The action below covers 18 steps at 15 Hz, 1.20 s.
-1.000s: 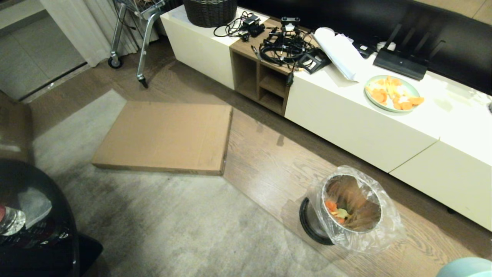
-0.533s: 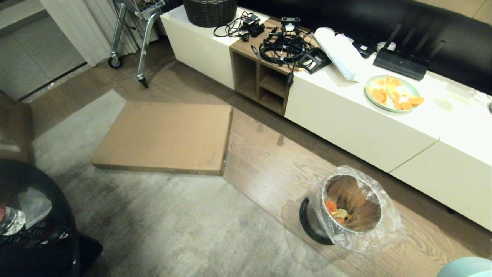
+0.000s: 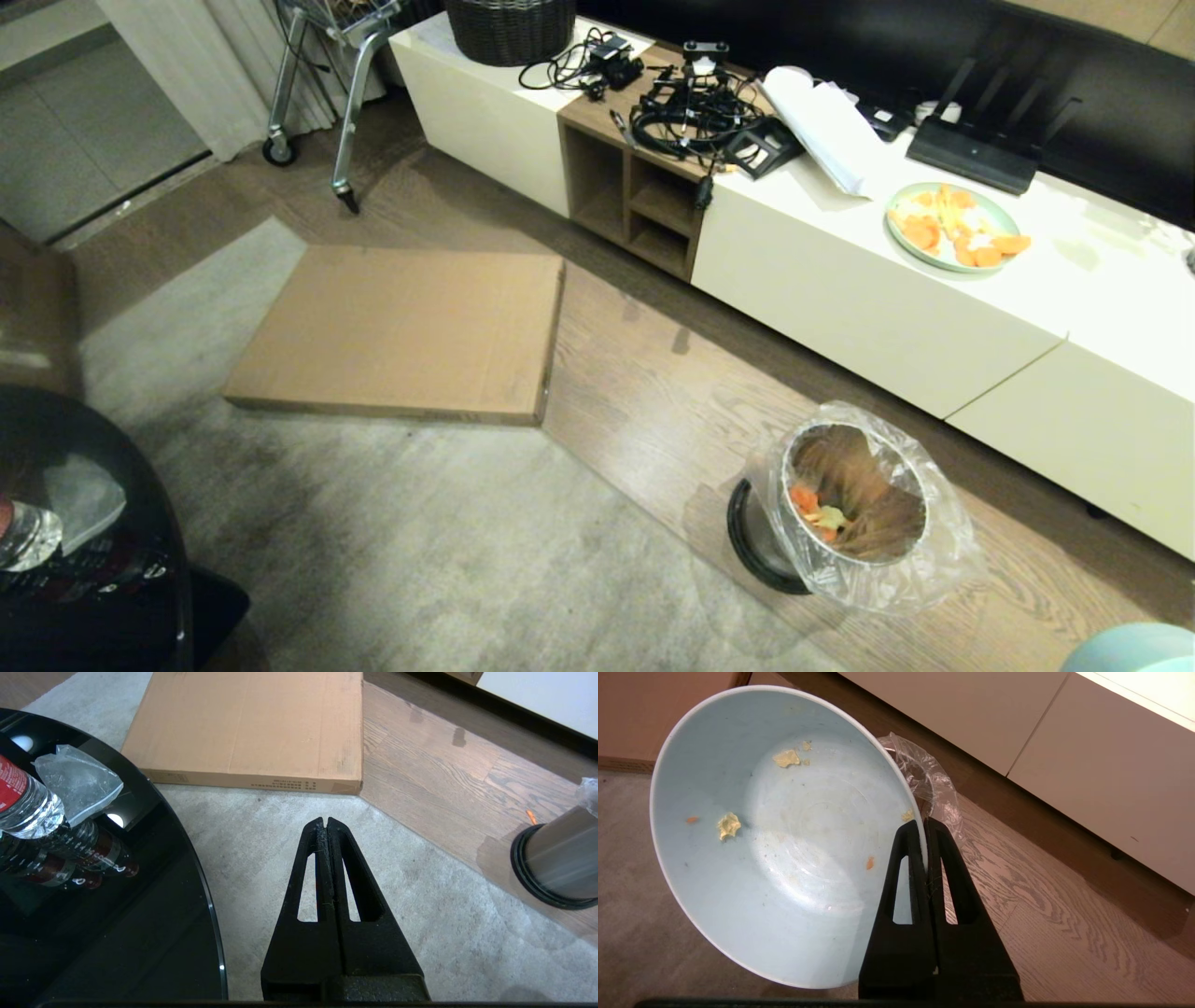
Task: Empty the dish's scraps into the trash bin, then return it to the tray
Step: Put the bowl back to the table
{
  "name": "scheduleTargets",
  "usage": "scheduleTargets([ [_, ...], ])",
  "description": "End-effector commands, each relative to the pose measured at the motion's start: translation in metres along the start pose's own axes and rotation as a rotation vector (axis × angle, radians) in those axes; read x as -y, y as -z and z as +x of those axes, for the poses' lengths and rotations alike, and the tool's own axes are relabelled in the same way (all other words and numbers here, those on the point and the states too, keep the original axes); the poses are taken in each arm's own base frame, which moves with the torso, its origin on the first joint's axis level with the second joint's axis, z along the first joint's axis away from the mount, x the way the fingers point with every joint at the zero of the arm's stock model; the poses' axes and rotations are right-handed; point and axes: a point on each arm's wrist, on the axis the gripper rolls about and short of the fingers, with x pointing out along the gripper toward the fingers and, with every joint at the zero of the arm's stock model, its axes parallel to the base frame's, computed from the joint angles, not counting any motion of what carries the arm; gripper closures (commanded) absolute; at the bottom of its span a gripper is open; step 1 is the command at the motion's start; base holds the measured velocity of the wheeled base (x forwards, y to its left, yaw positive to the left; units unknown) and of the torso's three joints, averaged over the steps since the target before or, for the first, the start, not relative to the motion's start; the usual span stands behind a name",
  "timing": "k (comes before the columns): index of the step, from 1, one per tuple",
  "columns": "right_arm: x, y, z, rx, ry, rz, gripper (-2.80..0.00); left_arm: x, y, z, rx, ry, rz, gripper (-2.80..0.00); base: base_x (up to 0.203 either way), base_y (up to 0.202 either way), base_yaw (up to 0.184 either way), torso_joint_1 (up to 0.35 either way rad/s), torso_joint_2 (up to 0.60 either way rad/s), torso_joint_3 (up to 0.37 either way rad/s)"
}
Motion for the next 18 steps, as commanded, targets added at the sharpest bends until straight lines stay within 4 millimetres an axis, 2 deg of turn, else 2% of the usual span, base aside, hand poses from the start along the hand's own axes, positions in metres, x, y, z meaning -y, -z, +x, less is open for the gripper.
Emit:
scheduleTargets([
  [1, 0.0000, 0.0000, 0.0001, -0.002, 0.000, -0.001, 0.00, 0.0000, 0.0000, 0.0000, 0.001, 0.000, 0.000, 0.00, 0.000, 0.000, 0.000, 0.000, 0.00, 0.000],
  [18, 0.0000, -0.0002, 0.0001, 0.000, -0.002, 0.005, 0.00, 0.0000, 0.0000, 0.0000, 0.001, 0.000, 0.000, 0.00, 0.000, 0.000, 0.000, 0.000, 0.00, 0.000],
])
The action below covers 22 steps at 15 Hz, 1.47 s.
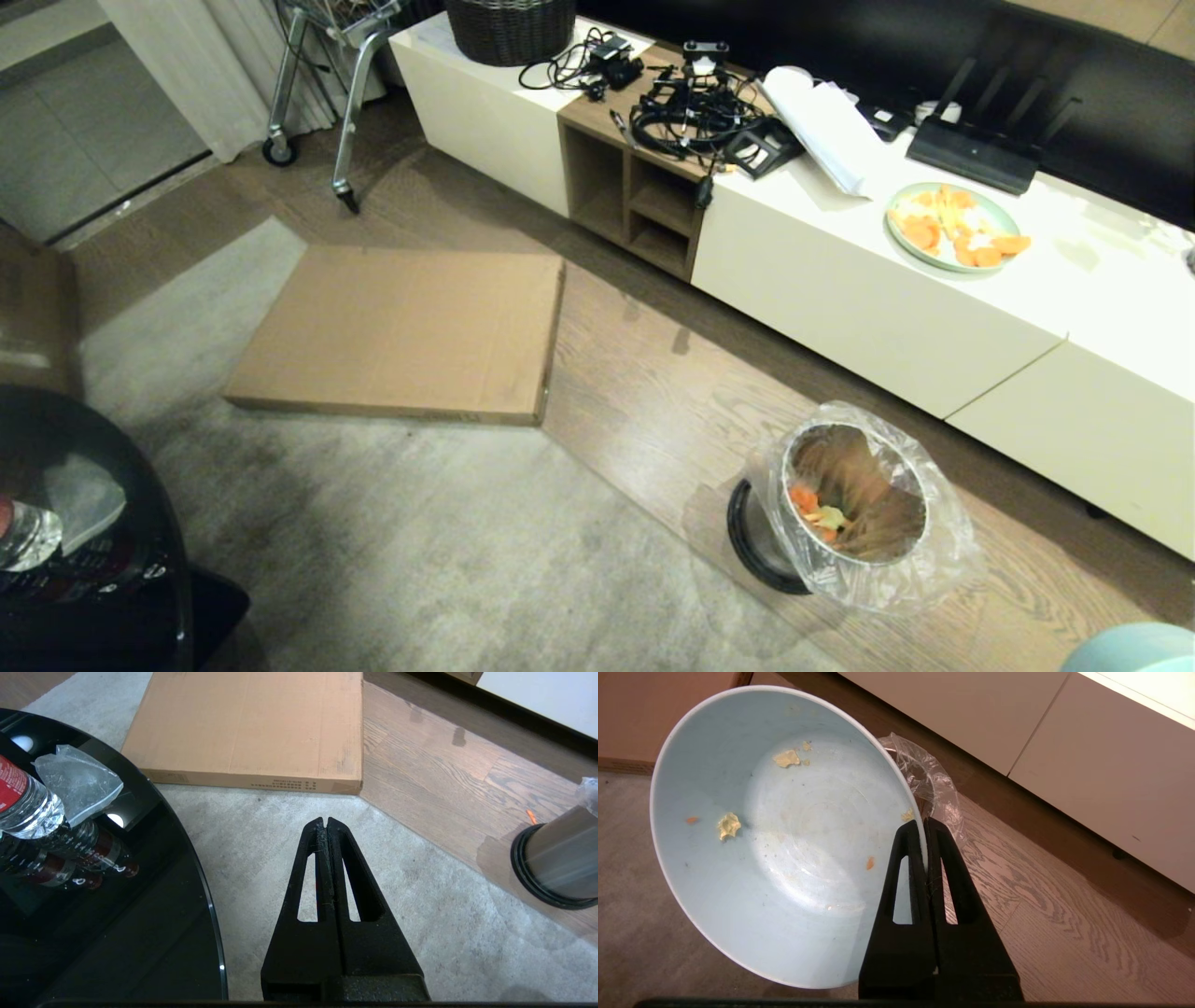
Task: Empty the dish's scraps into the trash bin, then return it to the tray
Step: Put the bowl back to the table
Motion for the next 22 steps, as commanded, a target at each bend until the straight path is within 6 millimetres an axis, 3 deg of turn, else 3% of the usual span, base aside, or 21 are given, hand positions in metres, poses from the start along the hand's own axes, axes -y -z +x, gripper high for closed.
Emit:
scheduleTargets([
  [1, 0.0000, 0.0000, 0.0001, -0.002, -0.001, -0.001, 0.00, 0.0000, 0.0000, 0.0000, 0.001, -0.001, 0.001, 0.00, 0.000, 0.000, 0.000, 0.000, 0.00, 0.000],
  [22, 0.0000, -0.0001, 0.0001, 0.000, -0.001, 0.001, 0.00, 0.0000, 0.0000, 0.0000, 0.001, 0.001, 0.002, 0.00, 0.000, 0.000, 0.000, 0.000, 0.00, 0.000],
])
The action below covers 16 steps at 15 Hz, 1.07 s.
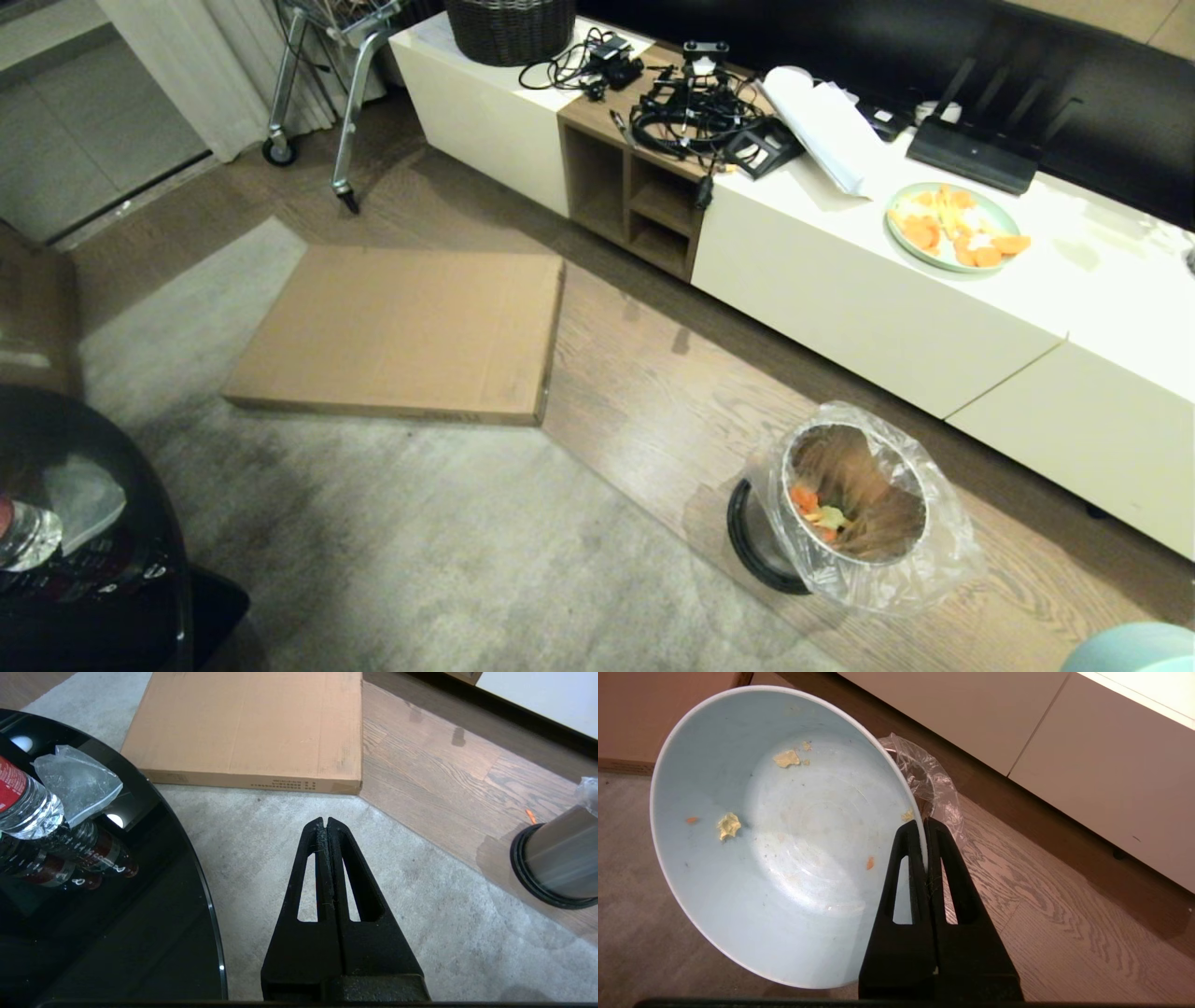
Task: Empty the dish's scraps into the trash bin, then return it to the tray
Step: Put the bowl back to the table
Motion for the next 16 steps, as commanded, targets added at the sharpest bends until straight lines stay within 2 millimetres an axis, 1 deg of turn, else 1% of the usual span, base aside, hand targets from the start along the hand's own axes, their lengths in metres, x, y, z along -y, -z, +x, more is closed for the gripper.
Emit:
scheduleTargets([
  [1, 0.0000, -0.0001, 0.0001, -0.001, 0.000, -0.001, 0.00, 0.0000, 0.0000, 0.0000, 0.000, 0.000, 0.004, 0.00, 0.000, 0.000, 0.000, 0.000, 0.00, 0.000],
  [5, 0.0000, -0.0001, 0.0001, -0.001, 0.000, 0.001, 0.00, 0.0000, 0.0000, 0.0000, 0.001, 0.000, 0.003, 0.00, 0.000, 0.000, 0.000, 0.003, 0.00, 0.077],
  [16, 0.0000, 0.0000, 0.0001, -0.002, 0.000, -0.002, 0.00, 0.0000, 0.0000, 0.0000, 0.001, 0.000, 0.001, 0.00, 0.000, 0.000, 0.000, 0.004, 0.00, 0.195],
])
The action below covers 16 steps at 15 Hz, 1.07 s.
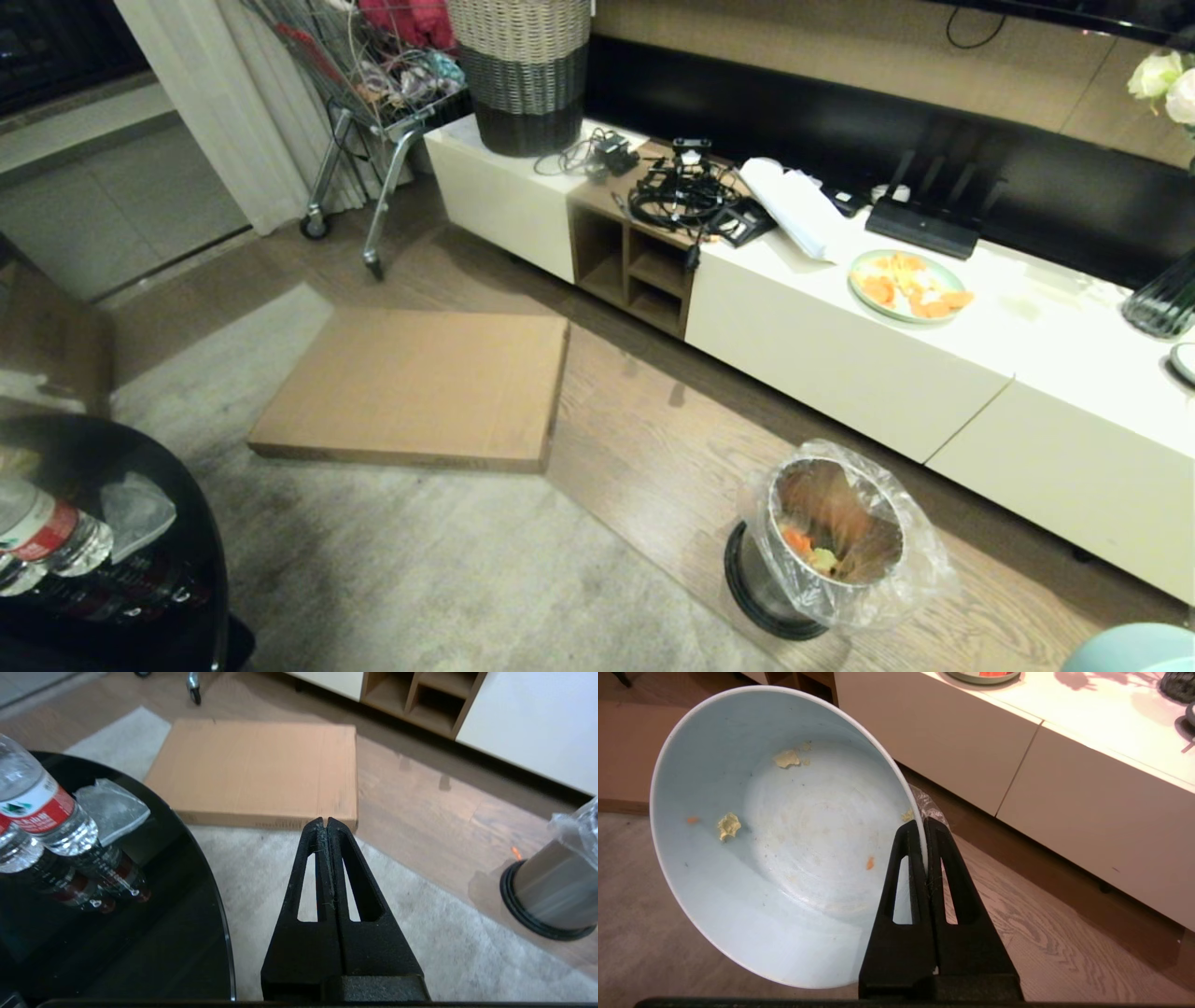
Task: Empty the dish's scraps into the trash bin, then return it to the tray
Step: Put the bowl back to the table
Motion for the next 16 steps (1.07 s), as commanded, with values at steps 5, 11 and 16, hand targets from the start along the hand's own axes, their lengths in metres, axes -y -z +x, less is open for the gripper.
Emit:
scheduleTargets([
  [5, 0.0000, 0.0000, 0.0001, -0.001, 0.000, 0.000, 0.00, 0.0000, -0.0001, 0.0000, 0.001, 0.000, -0.001, 0.00, 0.000, 0.000, 0.000, -0.001, 0.00, 0.203],
  [11, 0.0000, 0.0000, 0.0001, -0.001, 0.000, 0.000, 0.00, 0.0000, -0.0001, 0.0000, 0.001, 0.000, 0.000, 0.00, 0.000, 0.000, 0.000, 0.002, 0.00, 0.204],
  [16, 0.0000, 0.0000, 0.0001, -0.001, 0.000, 0.000, 0.00, 0.0000, -0.0001, 0.0000, 0.001, 0.000, 0.000, 0.00, 0.000, 0.000, 0.000, 0.000, 0.00, 0.035],
])
